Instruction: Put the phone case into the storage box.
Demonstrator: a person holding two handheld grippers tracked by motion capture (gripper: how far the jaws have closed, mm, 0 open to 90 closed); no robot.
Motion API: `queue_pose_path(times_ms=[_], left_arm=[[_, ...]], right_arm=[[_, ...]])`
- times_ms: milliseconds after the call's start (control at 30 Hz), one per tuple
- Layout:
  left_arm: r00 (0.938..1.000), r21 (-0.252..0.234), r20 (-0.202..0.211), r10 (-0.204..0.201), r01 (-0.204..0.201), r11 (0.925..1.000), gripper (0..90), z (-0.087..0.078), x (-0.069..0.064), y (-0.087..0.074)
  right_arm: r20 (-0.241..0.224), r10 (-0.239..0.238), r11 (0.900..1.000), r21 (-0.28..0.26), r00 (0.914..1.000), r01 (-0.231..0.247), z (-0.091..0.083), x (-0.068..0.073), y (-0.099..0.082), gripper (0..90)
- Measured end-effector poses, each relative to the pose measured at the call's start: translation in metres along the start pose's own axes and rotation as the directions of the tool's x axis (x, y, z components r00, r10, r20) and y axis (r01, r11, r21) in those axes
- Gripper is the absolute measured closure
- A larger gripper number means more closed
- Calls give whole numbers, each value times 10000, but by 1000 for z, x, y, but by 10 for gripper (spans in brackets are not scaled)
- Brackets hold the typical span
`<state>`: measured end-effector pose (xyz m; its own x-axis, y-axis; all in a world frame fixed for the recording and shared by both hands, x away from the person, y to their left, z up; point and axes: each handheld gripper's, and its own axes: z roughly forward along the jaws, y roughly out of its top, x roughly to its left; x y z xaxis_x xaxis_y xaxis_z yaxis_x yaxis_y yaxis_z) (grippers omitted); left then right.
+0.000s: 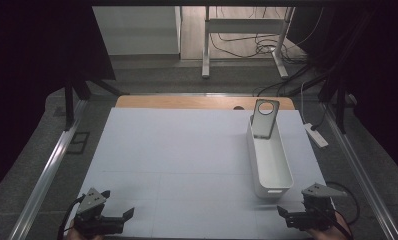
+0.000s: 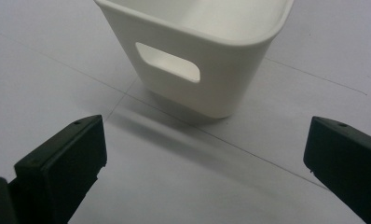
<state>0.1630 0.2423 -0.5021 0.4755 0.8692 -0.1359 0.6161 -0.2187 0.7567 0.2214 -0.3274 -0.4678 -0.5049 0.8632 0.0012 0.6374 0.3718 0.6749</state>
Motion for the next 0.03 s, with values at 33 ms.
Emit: queue_pose_path(times_ms=[33], left_arm=[[10000,20,-4,5,-5,10000,0,0,0,0]], right_arm=[[0,0,10000,0,10000,0,0,0,0,0]])
